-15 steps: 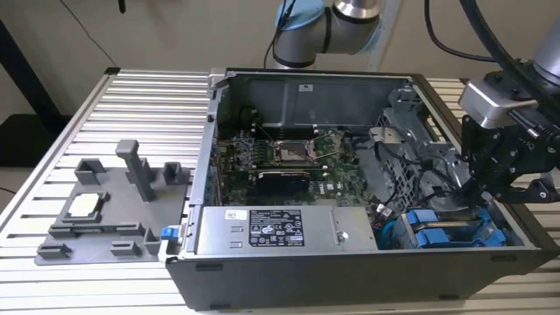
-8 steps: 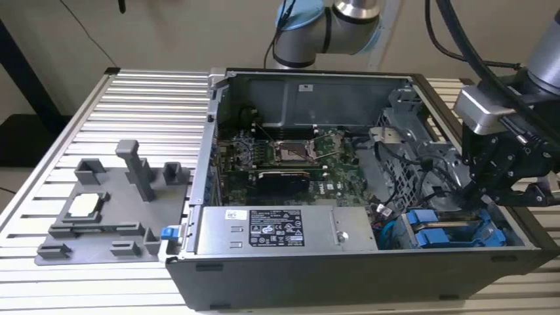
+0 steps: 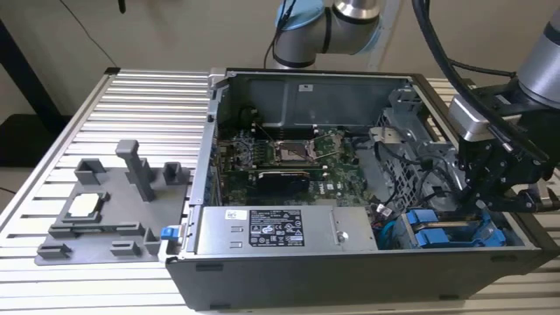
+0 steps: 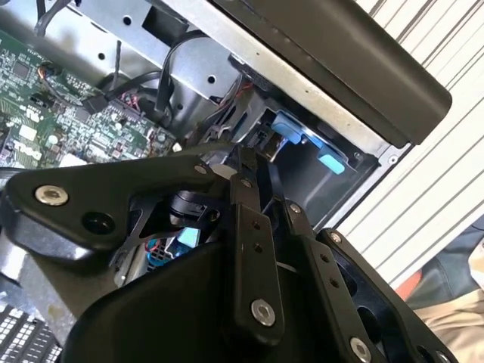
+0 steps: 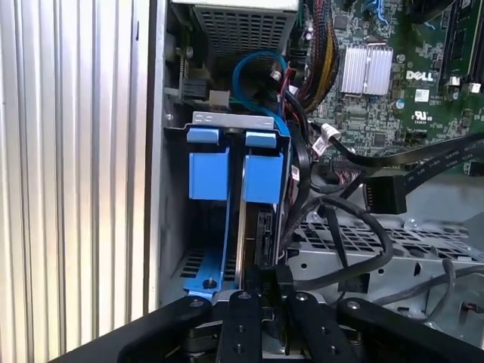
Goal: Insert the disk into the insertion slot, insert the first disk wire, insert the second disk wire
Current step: 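Insert the first disk wire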
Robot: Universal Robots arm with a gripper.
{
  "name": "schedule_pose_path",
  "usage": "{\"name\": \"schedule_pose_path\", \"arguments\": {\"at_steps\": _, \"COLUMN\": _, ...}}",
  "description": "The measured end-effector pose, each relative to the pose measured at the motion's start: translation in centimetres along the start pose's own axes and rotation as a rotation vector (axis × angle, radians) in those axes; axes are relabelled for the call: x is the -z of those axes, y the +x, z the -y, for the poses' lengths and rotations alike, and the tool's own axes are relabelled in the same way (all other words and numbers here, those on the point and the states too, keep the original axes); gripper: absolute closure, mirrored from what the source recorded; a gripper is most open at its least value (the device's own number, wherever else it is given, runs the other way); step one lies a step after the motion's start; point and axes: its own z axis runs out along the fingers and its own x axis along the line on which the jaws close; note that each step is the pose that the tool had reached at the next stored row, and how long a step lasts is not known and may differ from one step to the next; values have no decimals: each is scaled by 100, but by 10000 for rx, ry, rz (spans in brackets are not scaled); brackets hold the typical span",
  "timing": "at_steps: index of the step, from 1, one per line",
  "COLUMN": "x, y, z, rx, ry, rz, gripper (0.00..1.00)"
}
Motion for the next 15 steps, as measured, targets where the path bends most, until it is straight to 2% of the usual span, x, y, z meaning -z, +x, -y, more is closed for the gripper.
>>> {"name": "schedule_pose_path", "arguments": {"at_steps": 4, "x": -33, "y": 0, "z": -2, "rx": -31, "ry": 19, "rz": -4, "gripper": 81}}
{"name": "schedule_pose_path", "arguments": {"at_steps": 14, "x": -62, "y": 1, "z": 12, "rx": -266, "ry": 27, "rz": -17, "gripper": 81}}
{"name": "schedule_pose_path", "arguments": {"at_steps": 15, "x": -71, "y": 1, "z": 17, "rx": -285, "ry": 26, "rz": -1, "gripper": 81}}
